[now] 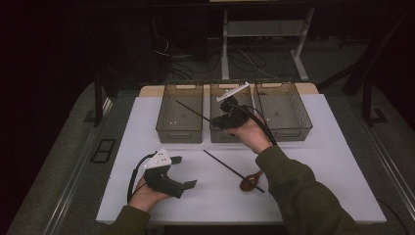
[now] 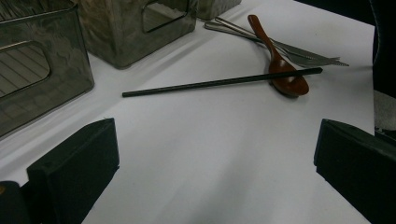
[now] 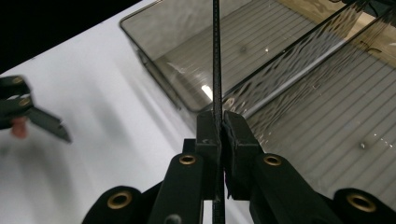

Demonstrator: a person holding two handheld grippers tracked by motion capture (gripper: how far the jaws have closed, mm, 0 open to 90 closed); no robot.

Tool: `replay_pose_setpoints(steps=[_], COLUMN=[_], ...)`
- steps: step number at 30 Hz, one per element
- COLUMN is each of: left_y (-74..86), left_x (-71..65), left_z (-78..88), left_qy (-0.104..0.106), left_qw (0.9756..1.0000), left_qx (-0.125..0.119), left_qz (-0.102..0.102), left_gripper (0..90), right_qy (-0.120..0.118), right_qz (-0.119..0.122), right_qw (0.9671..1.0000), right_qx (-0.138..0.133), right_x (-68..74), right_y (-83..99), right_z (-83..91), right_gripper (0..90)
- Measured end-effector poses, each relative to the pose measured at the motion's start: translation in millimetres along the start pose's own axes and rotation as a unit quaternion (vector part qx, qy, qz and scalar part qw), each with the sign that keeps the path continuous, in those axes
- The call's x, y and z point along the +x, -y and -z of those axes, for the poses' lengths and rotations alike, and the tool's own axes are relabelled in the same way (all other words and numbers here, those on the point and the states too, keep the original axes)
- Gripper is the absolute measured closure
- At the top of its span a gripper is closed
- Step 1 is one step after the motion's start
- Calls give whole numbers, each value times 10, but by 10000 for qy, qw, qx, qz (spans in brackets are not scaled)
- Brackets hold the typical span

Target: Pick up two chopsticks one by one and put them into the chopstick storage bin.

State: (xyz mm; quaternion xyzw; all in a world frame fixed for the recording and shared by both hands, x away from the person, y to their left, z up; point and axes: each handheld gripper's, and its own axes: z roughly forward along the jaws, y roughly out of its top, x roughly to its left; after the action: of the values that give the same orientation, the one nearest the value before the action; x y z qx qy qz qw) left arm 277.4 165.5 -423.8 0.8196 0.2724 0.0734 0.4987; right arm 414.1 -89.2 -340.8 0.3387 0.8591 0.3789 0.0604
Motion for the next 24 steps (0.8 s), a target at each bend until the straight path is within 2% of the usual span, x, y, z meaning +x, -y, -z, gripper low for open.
replay_pose_setpoints(steps=[11, 13, 24], left_y=[-2, -6, -9], left_x=[-12, -11, -15], left_z=[-11, -7, -10], left_qy=[28, 27, 34], left_qw=[10000, 10000, 10000], left_qx=[-51, -22, -43], left_qz=[7, -50, -65], left_gripper=[0, 0, 0], right_qy=[275, 300, 436], right_qz=[-236, -266, -359], right_qw=[9992, 9990, 9978], right_qx=[185, 218, 339], right_x=[-101, -113, -84], right_y=[-255, -301, -545], right_z=[-388, -445, -728], right_gripper=[843, 843, 843])
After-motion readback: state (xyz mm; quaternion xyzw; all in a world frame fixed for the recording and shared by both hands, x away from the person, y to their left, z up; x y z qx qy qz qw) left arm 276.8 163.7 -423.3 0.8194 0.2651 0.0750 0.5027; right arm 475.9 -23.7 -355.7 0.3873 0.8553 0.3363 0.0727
